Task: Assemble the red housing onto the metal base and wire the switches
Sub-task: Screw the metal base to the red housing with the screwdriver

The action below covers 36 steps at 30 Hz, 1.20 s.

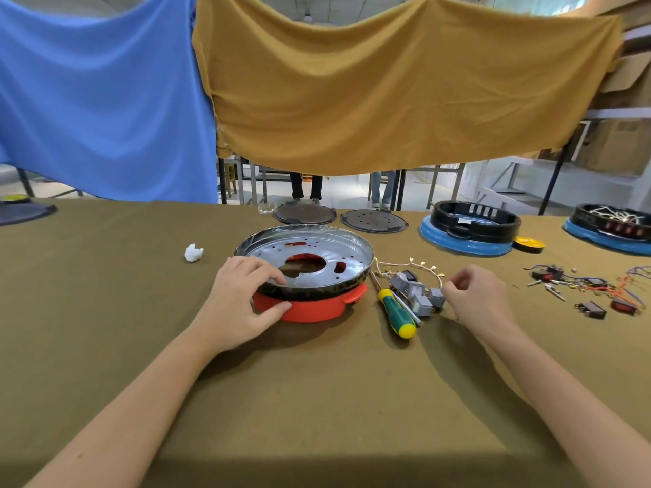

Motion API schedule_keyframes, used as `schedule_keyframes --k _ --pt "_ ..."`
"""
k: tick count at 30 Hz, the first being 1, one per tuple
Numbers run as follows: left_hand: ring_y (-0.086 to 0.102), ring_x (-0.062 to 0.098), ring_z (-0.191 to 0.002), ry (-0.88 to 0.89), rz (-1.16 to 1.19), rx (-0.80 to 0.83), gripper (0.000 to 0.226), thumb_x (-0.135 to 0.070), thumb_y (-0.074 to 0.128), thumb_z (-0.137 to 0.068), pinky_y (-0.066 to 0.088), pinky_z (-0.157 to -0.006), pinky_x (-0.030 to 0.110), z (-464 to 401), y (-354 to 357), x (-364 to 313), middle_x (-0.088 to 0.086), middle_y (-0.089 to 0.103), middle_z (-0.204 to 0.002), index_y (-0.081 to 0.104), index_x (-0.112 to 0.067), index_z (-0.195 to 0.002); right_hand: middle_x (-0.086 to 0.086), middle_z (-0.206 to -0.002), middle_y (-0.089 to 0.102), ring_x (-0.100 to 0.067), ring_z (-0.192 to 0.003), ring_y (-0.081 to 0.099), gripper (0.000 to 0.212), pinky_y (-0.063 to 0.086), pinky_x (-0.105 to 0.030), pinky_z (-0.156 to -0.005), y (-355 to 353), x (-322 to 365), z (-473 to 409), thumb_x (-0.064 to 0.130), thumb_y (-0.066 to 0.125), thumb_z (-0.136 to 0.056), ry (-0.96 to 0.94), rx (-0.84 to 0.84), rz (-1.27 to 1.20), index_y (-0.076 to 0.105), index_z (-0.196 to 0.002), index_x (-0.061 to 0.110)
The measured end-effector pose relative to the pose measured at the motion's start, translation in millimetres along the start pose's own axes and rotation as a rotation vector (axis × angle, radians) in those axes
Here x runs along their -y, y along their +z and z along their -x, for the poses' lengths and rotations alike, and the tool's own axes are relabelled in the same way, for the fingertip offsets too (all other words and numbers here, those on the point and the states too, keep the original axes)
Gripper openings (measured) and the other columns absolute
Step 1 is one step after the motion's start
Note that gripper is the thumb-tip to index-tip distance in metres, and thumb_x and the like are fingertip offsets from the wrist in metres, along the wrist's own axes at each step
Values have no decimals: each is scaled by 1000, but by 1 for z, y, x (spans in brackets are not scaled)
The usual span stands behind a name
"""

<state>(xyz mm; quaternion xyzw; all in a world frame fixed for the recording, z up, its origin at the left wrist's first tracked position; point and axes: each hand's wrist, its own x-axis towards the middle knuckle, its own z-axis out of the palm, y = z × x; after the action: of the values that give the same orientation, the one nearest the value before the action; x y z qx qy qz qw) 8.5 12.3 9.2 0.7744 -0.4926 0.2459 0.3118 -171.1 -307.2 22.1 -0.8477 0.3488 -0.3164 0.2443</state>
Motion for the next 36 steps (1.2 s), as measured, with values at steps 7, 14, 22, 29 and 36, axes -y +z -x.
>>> schedule_keyframes --k 7,14,22,29,36 --pt "51 22 -92 34 8 36 16 -13 80 -83 48 -85 45 0 0 -4 -4 62 -95 69 -10 -94 14 -77 62 2 -71 58 6 42 -4 -64 1 77 20 18 67 -91 -384 -5 -219 65 -88 23" --pt "51 23 -71 170 -117 -76 11 -15 73 -80 49 -68 43 -6 -1 -4 3 62 -77 71 -5 -81 10 -85 69 -3 -81 65 7 54 -18 -75 25 126 28 13 69 -91 -534 252 -390 70 -93 20" --pt "50 21 -79 392 -493 -292 34 6 47 -94 40 -106 61 -6 1 4 3 61 -76 72 -11 -77 5 -80 73 -9 -75 67 10 56 -25 -76 44 123 35 15 81 -80 -581 369 -489 76 -89 14" --pt "53 21 -73 495 -620 -354 33 7 48 -94 37 -111 53 -10 9 -1 2 58 -74 66 -11 -72 6 -86 74 -4 -81 67 11 54 -19 -80 47 115 34 14 74 -87 -590 519 -339 77 -98 17" --pt "56 22 -74 478 -650 -371 39 7 42 -97 32 -112 50 -9 10 -3 1 58 -73 68 -12 -73 6 -88 73 -9 -84 65 9 53 -26 -82 48 112 37 17 70 -90 -612 617 -247 77 -95 20"
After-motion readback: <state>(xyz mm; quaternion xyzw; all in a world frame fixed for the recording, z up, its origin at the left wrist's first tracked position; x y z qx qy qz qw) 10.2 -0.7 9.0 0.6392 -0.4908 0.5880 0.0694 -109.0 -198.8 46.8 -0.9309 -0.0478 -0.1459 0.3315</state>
